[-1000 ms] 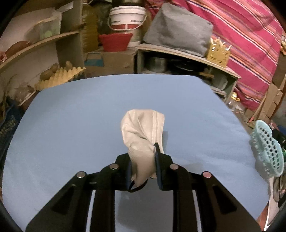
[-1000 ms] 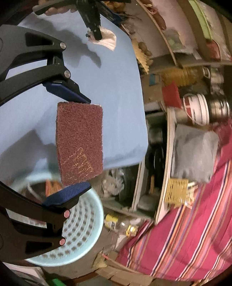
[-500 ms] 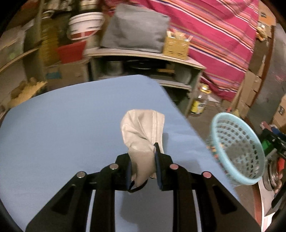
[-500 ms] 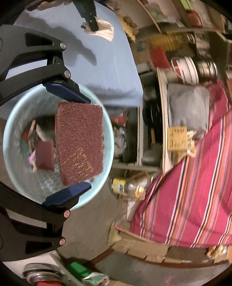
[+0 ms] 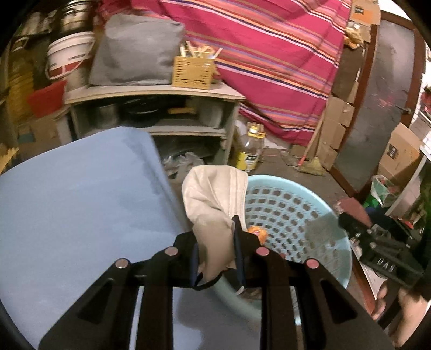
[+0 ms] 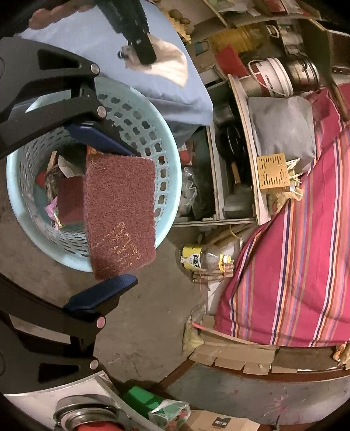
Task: Collect trash
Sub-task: 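Open both tools over the basket, releasing the pad and paper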
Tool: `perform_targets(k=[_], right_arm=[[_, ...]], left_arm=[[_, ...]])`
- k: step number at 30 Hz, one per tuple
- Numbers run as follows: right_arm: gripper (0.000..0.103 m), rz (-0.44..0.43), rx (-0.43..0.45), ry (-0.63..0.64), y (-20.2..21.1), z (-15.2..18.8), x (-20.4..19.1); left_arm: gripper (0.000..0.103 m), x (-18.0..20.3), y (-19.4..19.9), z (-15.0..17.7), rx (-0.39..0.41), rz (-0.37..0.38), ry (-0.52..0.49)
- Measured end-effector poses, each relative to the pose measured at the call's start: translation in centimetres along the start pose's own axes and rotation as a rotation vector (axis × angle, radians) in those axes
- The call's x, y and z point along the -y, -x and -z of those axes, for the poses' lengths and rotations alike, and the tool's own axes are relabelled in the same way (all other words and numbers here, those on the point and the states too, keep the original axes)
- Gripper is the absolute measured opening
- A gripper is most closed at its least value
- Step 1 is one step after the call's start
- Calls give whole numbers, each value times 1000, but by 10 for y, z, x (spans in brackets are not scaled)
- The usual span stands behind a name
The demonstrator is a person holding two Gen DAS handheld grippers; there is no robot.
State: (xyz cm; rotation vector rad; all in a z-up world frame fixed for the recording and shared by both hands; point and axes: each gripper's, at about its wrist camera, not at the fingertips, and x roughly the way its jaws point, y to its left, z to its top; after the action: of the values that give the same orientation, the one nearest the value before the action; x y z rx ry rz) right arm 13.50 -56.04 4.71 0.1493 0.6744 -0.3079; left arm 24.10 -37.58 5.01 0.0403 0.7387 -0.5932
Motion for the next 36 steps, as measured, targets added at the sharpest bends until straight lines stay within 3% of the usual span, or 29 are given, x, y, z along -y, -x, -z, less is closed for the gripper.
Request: perform_targets(k=[10,13,16,20,26,35,36], right_arm=[[85,19,1,-11,-11,-7,-2],[85,18,5,-19,-10,-8,0],[85,17,3,-25,-10,-8,1],[85,37,0,-15,-11,-7,4],[85,34,1,-14,-11,-7,3],[86,3,-4,15,-17,-10,-24],[93,-4,-6,18,-17,-10,-29]], left_arm=[[24,22,-35,0,-50,7,-22],[29,28,-41,-3,-62,16,-27],[47,30,-42,-7,-72,18,-23],[61,23,-35,-7,-61,26,-10],[76,11,-15,-4,-18,-24,-1],[78,-12,29,6,38,-86,-14],[78,-14,33,7,42,-92,-13]])
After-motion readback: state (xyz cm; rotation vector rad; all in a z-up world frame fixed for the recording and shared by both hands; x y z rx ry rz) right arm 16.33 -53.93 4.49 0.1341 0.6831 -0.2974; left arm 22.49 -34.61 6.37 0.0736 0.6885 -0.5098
